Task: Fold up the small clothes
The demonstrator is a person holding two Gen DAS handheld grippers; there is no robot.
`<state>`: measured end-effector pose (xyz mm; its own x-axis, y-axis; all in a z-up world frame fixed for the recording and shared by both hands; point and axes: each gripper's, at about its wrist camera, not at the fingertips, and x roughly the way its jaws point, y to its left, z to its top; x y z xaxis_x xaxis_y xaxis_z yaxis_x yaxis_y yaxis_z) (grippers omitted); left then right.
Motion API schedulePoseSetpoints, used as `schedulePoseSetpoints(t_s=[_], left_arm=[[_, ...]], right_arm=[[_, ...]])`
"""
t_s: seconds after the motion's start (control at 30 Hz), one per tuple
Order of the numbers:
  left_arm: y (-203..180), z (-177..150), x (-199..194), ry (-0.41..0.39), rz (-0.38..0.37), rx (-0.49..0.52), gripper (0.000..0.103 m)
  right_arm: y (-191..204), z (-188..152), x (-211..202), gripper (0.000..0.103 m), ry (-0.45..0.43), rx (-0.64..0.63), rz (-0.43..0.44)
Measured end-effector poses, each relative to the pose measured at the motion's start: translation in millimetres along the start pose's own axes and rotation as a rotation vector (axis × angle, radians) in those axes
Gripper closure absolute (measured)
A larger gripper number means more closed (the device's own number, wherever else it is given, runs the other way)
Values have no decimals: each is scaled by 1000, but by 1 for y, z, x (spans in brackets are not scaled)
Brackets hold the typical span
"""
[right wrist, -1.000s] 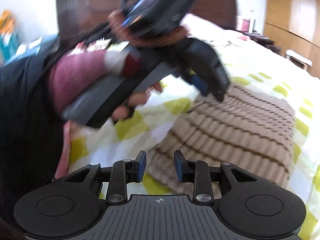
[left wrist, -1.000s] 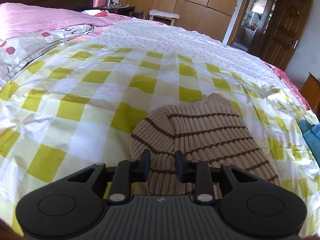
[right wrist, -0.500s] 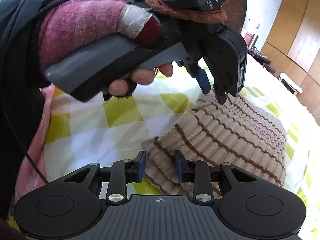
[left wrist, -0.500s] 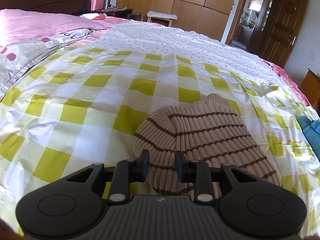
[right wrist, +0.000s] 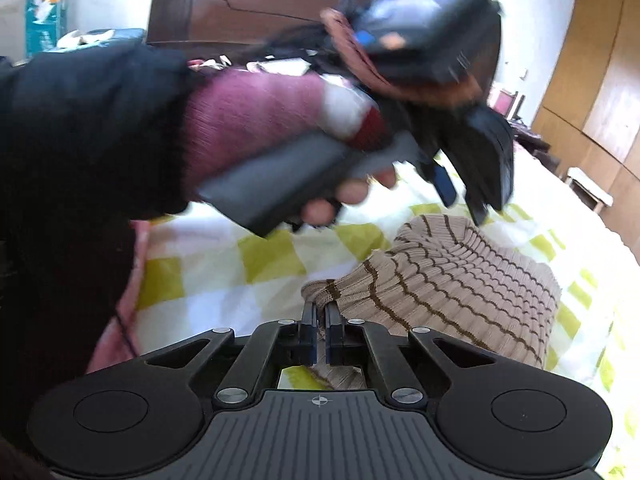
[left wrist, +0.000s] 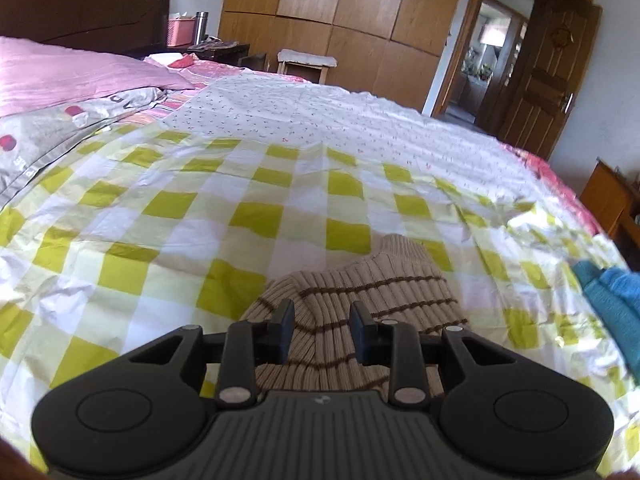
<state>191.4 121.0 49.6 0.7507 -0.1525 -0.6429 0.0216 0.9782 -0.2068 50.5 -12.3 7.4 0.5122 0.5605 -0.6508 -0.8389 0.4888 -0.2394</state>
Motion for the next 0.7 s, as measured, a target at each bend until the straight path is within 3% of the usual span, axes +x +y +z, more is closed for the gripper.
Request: schedulePoseSetpoints(t_s=[0.13,0.27,0.33,0.43,0.53,0.7], left_arm=[[6,-20,27,65,156,12,67],[28,-42,28,78,216,-68,61],[34,-48,27,71,215,-109,60],[29,-46,27,76,232,-85,59],[23,-43,23,76,244,-54,60],[26,-41,1,50,216,-101,61]], right_arm=[[8,-17,11,99,57,15,49],[14,-29,19,98,79,40,68],[5,-28,22,98,82,110,88],[-8,-24,15,94,60,217,114],[-19,-24,-6,92,7,272,90],[-57,-27,-47,87,-74,406,29]])
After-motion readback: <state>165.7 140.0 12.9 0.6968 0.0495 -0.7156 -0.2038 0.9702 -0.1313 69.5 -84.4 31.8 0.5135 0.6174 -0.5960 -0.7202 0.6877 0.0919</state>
